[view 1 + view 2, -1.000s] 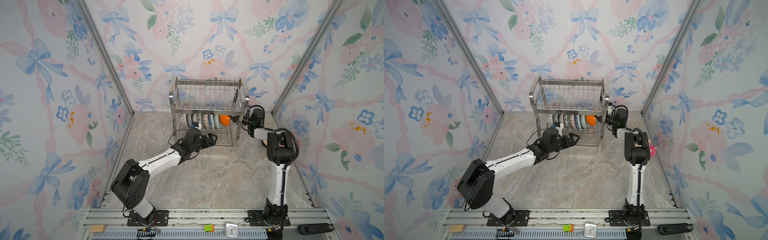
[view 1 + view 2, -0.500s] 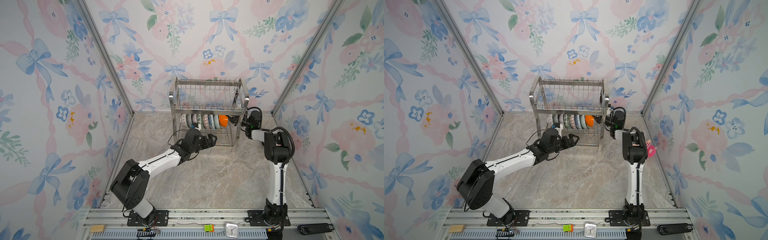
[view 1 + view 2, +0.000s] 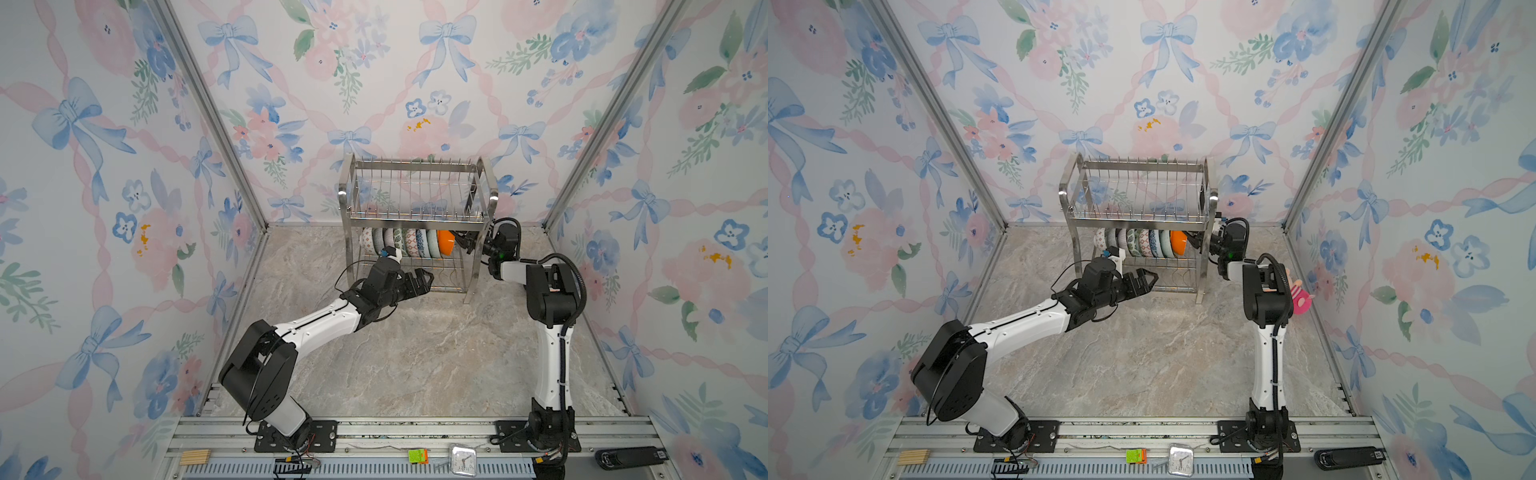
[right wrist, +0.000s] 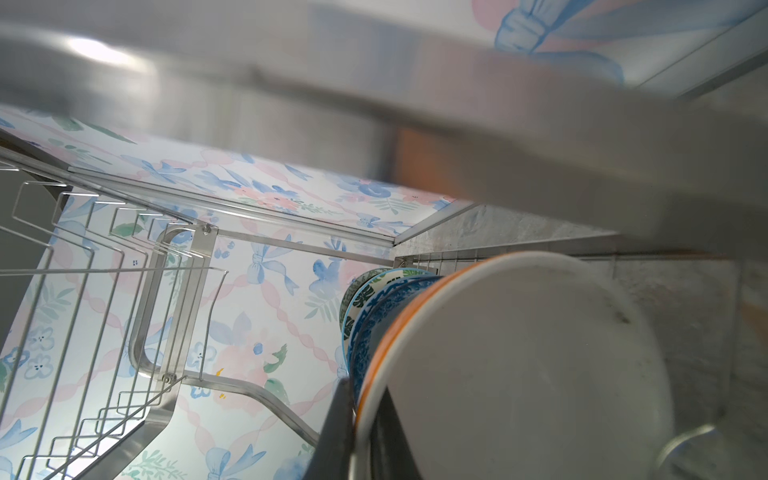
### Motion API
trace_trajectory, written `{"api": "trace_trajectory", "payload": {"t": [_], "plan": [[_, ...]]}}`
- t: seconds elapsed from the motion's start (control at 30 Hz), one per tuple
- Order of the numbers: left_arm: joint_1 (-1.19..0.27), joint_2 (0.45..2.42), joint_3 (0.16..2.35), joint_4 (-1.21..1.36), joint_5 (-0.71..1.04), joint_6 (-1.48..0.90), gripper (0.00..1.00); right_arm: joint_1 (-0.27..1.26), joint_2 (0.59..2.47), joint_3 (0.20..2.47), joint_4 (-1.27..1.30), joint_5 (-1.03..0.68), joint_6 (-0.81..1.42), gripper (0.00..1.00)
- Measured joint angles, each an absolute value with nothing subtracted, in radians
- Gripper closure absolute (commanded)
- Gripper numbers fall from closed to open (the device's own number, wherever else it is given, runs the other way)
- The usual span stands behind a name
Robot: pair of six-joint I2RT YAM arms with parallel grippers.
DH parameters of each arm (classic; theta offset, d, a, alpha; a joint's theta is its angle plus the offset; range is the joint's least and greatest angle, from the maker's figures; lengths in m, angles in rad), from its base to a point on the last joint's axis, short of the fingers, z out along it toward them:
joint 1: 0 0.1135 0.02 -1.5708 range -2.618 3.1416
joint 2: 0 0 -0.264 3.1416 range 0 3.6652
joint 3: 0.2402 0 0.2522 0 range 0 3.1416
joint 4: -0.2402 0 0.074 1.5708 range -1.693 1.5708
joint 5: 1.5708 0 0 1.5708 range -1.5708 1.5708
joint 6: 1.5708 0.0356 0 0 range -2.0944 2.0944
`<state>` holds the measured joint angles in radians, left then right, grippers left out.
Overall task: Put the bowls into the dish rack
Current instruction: 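Lower the bowl upright into the rack row end with the right gripper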
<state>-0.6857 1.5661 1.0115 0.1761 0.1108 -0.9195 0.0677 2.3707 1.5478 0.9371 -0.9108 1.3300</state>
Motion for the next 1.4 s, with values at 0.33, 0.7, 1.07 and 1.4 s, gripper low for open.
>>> {"api": "trace_trajectory", "payload": {"t": [0.33,0.7,1.07,1.4], "plan": [[-0.686,1.56,1.011,0.173,0.111,-0.92,0.02,0.067,2.351,1.548,0.854,-0.904,1.248,1.0],[-0.686,1.553,1.011,0.165,0.108,-0.917,0.02,0.069,2.306,1.542,0.688,-0.9,1.118,1.0],[-0.686,1.553,1.011,0.165,0.108,-0.917,0.02,0.08,2.27,1.568,0.503,-0.864,0.948,0.92],[-0.686,1.547,1.011,0.158,0.107,-0.916,0.02,0.093,2.263,1.592,0.414,-0.849,0.871,0.83]]}}
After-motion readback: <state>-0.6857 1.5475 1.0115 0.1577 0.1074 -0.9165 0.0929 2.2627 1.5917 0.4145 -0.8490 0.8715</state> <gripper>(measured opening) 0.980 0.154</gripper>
